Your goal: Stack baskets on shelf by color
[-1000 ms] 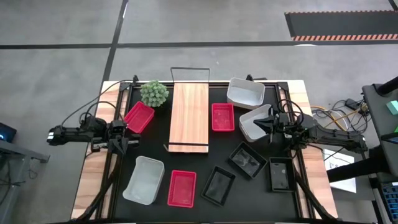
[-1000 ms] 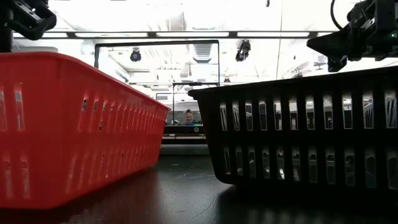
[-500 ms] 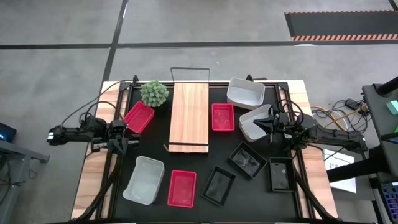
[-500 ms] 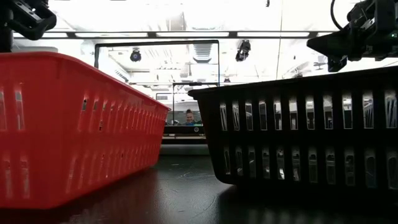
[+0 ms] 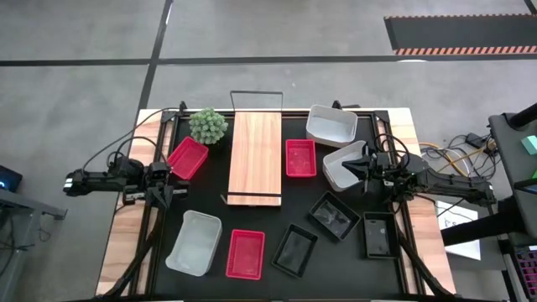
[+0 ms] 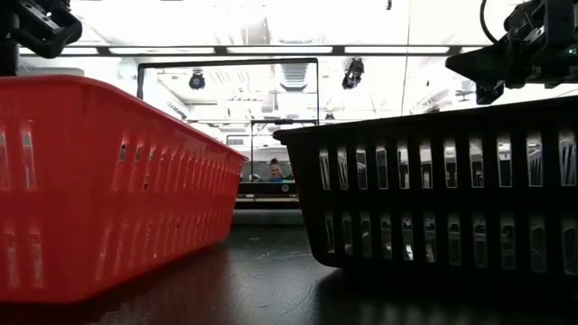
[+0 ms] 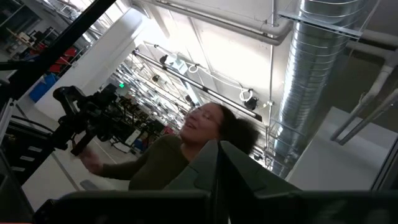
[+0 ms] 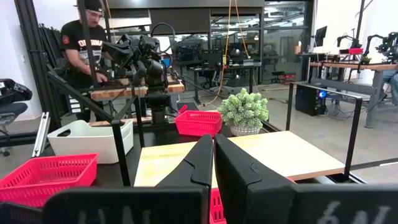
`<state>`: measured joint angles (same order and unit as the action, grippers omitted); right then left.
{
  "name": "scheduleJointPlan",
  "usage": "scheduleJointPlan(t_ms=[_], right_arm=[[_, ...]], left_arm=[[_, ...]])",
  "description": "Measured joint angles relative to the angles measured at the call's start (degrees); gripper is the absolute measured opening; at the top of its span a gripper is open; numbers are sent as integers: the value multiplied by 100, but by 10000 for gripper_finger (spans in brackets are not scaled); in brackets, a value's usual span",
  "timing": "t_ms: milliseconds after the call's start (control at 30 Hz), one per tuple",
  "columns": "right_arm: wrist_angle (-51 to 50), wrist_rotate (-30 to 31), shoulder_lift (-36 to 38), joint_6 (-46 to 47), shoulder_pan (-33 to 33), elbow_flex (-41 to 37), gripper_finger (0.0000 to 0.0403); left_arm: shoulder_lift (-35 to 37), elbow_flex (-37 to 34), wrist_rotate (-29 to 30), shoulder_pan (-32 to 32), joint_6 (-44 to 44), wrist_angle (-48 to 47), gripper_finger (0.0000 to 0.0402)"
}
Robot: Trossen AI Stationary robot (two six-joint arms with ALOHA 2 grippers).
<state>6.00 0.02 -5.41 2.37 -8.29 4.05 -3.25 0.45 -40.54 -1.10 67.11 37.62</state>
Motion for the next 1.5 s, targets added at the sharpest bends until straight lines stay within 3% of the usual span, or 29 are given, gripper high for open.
scheduleJointPlan(t_ms=[267, 433, 1033, 1267, 1500], right_arm=[[153, 2, 0, 42, 0, 1, 9], [629, 8, 2, 778, 2, 2, 9], [913, 8, -10, 81, 2, 0, 9], [2110, 8, -193, -426, 2, 0, 9], [3812, 9, -1302, -1331, 2, 3, 9]], left_arm=[[0, 0, 1, 1, 1, 0, 0], [0, 1, -1, 1, 0, 1, 0], [0, 0, 1, 2, -1, 1, 0], [0, 2, 0, 2, 0, 1, 0], [0, 2, 1, 0, -1, 1, 0]])
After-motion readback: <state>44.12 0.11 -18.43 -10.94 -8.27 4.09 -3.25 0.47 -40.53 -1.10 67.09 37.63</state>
